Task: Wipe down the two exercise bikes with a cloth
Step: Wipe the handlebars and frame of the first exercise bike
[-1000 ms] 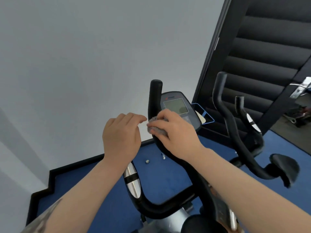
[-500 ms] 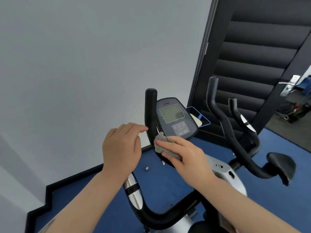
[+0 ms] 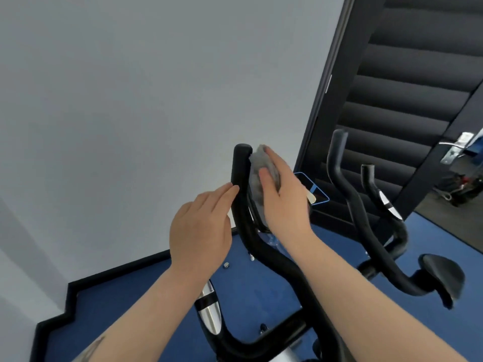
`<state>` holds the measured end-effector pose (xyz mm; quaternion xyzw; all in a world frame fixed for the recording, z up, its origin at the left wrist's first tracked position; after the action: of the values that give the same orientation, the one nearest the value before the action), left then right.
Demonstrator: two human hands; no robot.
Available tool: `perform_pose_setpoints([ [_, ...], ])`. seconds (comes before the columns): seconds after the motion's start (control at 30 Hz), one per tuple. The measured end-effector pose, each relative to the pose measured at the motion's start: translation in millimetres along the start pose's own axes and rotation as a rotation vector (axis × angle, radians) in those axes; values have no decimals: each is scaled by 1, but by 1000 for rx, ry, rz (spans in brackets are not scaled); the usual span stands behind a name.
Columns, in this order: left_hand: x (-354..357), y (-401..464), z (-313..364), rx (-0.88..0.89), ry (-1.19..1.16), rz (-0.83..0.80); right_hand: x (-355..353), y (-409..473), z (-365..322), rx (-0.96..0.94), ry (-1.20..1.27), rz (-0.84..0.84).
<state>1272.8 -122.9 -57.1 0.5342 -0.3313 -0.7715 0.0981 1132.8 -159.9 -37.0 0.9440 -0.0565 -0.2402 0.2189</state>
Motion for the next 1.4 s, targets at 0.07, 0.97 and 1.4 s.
perform_pose_setpoints([
  [0.07, -1, 0, -1, -17, -7, 21, 25, -9, -3, -15, 41, -56],
  [0.97, -8, -36, -10, -43, -193, 228, 32, -29, -16, -411, -664, -550],
  [1.4, -7, -38, -4, -37, -134, 124, 13, -74, -6, -405, -683, -630],
])
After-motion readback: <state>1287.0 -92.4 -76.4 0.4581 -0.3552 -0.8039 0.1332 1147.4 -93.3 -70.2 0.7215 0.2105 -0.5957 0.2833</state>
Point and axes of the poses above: each hand's wrist, its own y-axis towards the middle knuckle, its own x-axis out of the palm, z = x × y, the point moved 7 cm from there along y, towards the middle knuckle, and after that the axes turned 7 degrees about -z, right-handed, at the moved point
